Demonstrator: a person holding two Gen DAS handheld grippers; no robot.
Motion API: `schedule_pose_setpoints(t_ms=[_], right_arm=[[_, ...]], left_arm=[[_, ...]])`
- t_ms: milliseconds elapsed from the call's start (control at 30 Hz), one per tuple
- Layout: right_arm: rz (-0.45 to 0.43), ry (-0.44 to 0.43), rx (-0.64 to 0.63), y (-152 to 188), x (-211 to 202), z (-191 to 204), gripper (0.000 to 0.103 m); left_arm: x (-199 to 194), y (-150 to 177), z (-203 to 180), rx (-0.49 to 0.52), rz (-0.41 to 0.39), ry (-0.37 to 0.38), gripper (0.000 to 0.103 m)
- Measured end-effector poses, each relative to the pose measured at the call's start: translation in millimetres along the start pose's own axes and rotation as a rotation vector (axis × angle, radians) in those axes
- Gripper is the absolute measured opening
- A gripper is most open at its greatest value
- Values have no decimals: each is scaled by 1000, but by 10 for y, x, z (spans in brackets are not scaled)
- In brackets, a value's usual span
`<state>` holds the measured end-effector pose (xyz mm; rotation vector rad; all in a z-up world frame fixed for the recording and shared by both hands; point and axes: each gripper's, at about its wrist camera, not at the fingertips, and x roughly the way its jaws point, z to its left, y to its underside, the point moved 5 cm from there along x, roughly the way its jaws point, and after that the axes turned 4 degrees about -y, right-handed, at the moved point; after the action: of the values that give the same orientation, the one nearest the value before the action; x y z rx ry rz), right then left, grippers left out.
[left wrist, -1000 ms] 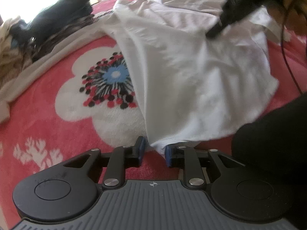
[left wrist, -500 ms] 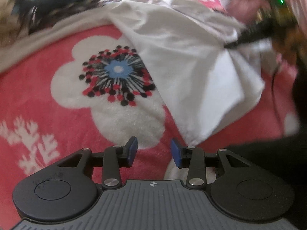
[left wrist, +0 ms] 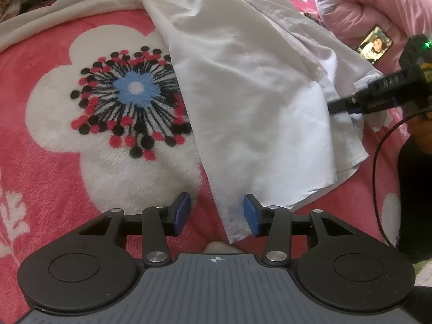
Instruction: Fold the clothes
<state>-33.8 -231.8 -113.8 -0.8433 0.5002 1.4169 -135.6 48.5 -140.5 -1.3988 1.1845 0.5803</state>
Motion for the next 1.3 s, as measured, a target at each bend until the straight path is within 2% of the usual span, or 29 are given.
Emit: schedule_pose_setpoints(t_ms=[33,133,333,500,733,833,1100,1167,1233,1300], right_arm=[[-1,30,-21,21,-19,10,1],[-40,73,-21,55,-176,-34,1],[-79,99,78,166,-330,-271,1],[-105,120,88,170,-355,-304,1],[-119,119,98,167,-396,-367,1],[-125,92,97,174,-403,-357,1],[-106,34,94,187,-319,-337,1],[-108,30,95,188,-313,-340,1],[-114,28,98,189,-329,-343,2],[-129,34,81,173,-361,-321,2]], left_arm=[[-5,-1,8,-4,1,2,44],[-14,-10,30,-19,2,7,44],[-35,-40,0,-16,-4,24,44],[-30,-44,-56,-1,-7,43,44],[-47,-37,-34,-28,0,63,43],[-116,-52,-38,-36,-10,85,43],[-83,-62,-259,59,-3,79,43],[-13,-80,-328,88,11,67,35],[24,-82,-323,93,22,46,16],[41,-79,-275,84,32,26,5]])
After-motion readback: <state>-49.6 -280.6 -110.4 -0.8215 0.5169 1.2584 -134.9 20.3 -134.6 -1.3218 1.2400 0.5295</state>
